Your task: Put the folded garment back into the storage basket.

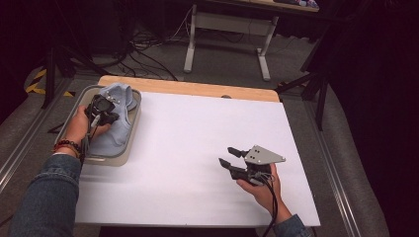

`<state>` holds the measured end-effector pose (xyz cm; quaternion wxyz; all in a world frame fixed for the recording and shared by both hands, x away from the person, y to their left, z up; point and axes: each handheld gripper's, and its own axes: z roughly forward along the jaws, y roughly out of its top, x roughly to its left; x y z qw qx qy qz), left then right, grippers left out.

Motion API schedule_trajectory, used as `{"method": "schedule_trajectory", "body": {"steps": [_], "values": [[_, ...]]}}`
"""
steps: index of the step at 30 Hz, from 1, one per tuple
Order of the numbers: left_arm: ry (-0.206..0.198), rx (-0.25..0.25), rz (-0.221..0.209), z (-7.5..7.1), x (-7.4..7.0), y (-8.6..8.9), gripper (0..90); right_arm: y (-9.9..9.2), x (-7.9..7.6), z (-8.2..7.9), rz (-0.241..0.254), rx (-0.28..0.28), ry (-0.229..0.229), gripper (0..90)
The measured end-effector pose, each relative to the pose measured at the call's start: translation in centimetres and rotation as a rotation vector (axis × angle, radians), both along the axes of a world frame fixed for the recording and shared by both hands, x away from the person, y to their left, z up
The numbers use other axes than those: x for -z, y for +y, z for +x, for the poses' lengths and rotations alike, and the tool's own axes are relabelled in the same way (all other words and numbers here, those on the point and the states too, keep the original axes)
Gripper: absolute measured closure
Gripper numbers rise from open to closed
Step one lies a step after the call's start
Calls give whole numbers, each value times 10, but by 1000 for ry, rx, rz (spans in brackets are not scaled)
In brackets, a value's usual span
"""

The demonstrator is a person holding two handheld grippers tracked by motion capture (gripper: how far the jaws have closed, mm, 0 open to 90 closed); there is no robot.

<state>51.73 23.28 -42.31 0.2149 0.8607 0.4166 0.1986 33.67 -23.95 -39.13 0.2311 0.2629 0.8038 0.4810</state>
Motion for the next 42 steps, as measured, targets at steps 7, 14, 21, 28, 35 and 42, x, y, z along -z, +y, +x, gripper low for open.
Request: {"method": "schedule_trajectory", "body": {"steps": [7,14,21,28,35,42], "values": [[8,11,-6,2,0,2,879,-6,4,-5,-22,18,1,508],[-155,-30,-64,-1,-22,6,769,-14,3,-8,-15,46,-9,493],[-323,-79,-103,-2,-46,10,486,-18,4,-10,-6,62,5,452],[-336,-83,-95,14,-55,4,305,-21,4,-14,-14,71,8,437],[-309,-57,-79,38,-57,-5,280,-31,8,-19,-25,102,24,416],[-256,-31,-55,50,-47,-9,488,-41,8,-23,-18,140,26,411]]}}
